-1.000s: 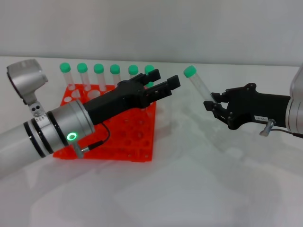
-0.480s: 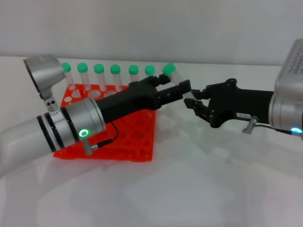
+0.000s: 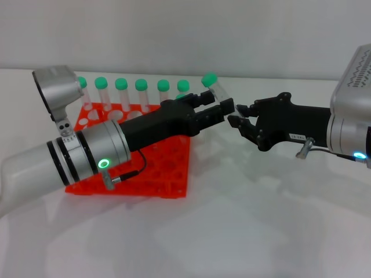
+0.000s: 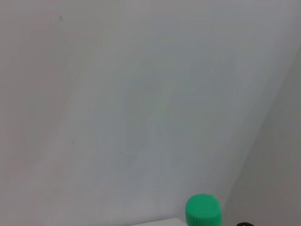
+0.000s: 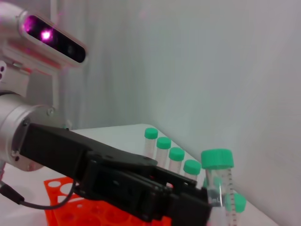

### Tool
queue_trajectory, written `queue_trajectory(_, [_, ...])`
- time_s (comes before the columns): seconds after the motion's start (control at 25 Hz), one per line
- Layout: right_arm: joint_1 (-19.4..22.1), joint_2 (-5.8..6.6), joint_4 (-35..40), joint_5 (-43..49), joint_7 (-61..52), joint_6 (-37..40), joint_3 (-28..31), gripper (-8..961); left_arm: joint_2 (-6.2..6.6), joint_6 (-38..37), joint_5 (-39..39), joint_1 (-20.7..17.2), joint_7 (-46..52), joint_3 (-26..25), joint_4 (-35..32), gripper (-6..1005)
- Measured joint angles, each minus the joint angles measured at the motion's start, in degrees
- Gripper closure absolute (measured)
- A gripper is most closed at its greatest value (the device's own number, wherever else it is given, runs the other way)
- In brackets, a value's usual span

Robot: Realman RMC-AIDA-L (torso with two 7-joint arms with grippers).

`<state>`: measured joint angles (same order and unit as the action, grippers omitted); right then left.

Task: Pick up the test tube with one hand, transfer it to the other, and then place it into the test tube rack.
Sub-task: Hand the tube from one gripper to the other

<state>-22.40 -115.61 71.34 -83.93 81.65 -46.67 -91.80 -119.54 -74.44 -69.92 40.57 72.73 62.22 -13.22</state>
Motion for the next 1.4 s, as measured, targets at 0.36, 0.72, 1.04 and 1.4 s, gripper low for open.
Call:
queue_trajectory(0.36, [-0.6, -0.05, -1.4, 0.0, 0.8, 0.6, -0.4, 657, 0.02, -0.1, 0.4, -0.7, -0.3, -0.3, -0.5, 536])
queue_trajectory(0.72, [-0.6, -0.06, -1.5, 0.0, 1.4, 0.4, -1.4, 643, 0.10, -0.2, 1.2, -1.2, -0.5, -0.3, -0.6, 593])
queue_trajectory(1.04, [-0.7, -0.05, -1.3, -0.1, 1.4, 0.3, -2.2, 631, 0.09, 0.2, 1.3, -1.3, -0.8, -0.1, -0.6, 608])
queue_trajectory(1.4, [-0.6, -0.12, -1.0, -0.1, 1.4, 0.7, -2.7, 618, 0.04, 0.3, 1.2, -1.2, -1.0, -0.1, -0.6, 654])
